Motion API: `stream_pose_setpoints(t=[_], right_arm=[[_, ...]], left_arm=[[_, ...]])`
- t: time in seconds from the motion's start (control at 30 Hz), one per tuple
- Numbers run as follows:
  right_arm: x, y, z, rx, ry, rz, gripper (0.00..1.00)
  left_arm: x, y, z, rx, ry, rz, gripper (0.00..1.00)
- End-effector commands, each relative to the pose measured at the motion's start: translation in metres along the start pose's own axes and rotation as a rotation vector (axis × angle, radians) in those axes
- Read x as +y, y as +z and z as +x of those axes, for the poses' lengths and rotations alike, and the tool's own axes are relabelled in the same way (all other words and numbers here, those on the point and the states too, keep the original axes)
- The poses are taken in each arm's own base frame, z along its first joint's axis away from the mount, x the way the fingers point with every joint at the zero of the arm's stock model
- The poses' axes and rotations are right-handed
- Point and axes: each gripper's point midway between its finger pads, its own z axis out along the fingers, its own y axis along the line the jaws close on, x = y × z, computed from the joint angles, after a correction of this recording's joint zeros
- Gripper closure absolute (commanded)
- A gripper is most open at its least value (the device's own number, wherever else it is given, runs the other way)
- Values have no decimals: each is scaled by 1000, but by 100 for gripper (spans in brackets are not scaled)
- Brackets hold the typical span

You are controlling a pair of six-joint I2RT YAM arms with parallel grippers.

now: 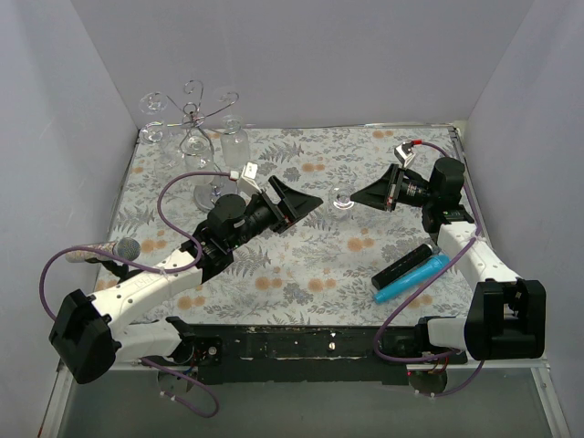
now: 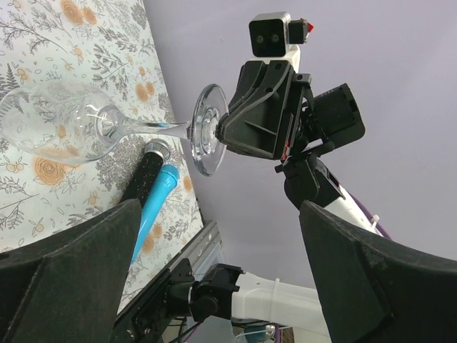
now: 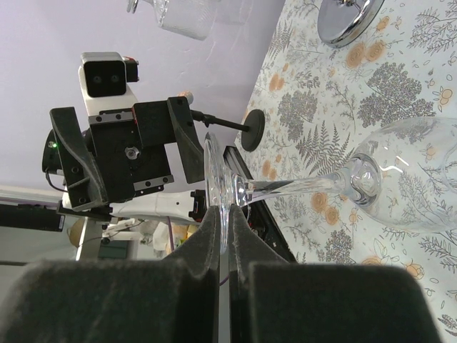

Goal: Place the wine glass upside down on the wine glass rack
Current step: Turn the wine glass upside down at the wine rack.

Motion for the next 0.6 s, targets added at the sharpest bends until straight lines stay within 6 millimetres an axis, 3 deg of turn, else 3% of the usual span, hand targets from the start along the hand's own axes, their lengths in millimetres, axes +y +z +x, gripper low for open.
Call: stream_pose_setpoints(t=[0.0,0.57], right_arm=[[19,-4,-4,-5,-94,-52,99],[21,-4,-3,0,-95,-55,99]], left_arm=[[0,0,1,-8,6,6,7],[4,1,3,-1,-4,2,7]])
